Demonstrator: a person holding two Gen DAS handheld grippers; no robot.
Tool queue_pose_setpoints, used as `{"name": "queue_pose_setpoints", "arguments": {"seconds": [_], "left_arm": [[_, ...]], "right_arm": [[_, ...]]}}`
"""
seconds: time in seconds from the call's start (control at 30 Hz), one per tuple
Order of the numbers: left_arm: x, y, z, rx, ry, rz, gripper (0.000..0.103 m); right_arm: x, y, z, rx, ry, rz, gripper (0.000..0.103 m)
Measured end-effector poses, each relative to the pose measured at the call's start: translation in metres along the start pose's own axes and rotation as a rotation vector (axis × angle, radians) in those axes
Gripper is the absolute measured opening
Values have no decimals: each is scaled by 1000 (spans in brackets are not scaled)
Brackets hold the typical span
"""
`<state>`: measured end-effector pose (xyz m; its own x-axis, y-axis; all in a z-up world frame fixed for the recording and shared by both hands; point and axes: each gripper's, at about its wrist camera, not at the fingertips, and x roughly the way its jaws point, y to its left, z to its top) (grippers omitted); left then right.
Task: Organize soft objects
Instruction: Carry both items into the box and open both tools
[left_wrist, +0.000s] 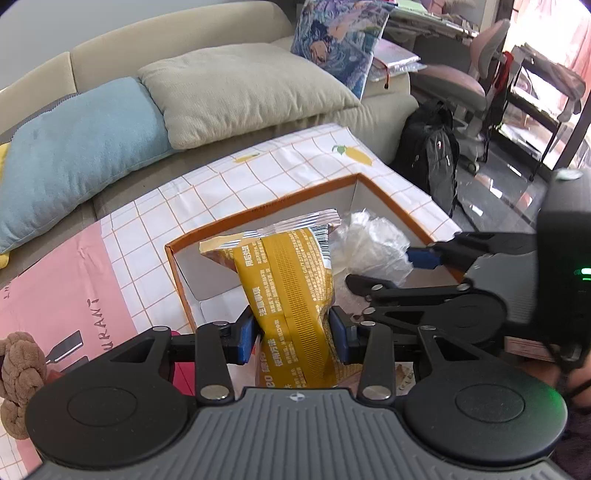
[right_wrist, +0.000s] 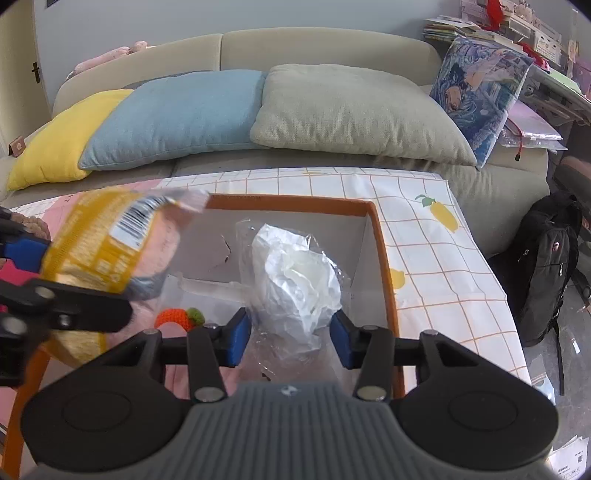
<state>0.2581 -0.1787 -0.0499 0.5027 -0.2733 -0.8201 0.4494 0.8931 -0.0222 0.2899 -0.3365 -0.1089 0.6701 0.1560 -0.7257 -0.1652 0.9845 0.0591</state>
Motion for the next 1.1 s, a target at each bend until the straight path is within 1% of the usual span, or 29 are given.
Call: {"name": "queue_pose_setpoints", "arguments": {"seconds": [0.13, 0.17, 0.23, 0.37, 0.47, 0.5, 0.57, 0.6, 0.67, 0.87, 0.93, 1.0, 1.03, 1.1], "left_arm": [[6, 1, 2, 17, 8, 30, 47], [8, 2, 2, 17, 12, 32, 47], [11, 2, 3, 18, 26, 26, 47], [20, 0, 1, 20, 50, 17, 47], [26, -1, -1, 21, 66, 17, 47], [28, -2, -1, 22, 71, 19, 46], [34, -2, 0, 35, 75, 23, 41], [36, -3, 1, 45, 80, 29, 37], [37, -6, 2, 65, 73, 41, 36], [23, -8, 2, 58, 30, 17, 37], [15, -7, 1, 40, 17, 2, 43], [6, -8, 1, 30, -3, -6, 45], [1, -7, 0, 29, -14, -7, 45], [-11, -7, -2, 26, -39, -9, 45]], "right_arm": [[-10, 3, -3, -32, 2, -24, 51], [-13, 3, -4, -37, 0, -29, 56], [-22, 3, -9, -32, -10, -31, 60], [-31, -2, -15, 30, 3, -2, 60], [-34, -2, -19, 42, 13, -9, 60], [-35, -2, -20, 46, 17, -9, 60], [-36, -3, -21, 64, 24, -2, 60], [-36, -3, -22, 74, 28, 2, 60], [-39, -2, -24, 82, 32, 2, 60], [-48, 0, -28, 75, 33, -8, 60], [-51, 1, -28, 74, 35, -13, 60], [-53, 2, -27, 78, 37, -16, 66], [-56, 3, -28, 82, 33, -17, 70], [-61, 6, -28, 87, 24, -11, 71]]}}
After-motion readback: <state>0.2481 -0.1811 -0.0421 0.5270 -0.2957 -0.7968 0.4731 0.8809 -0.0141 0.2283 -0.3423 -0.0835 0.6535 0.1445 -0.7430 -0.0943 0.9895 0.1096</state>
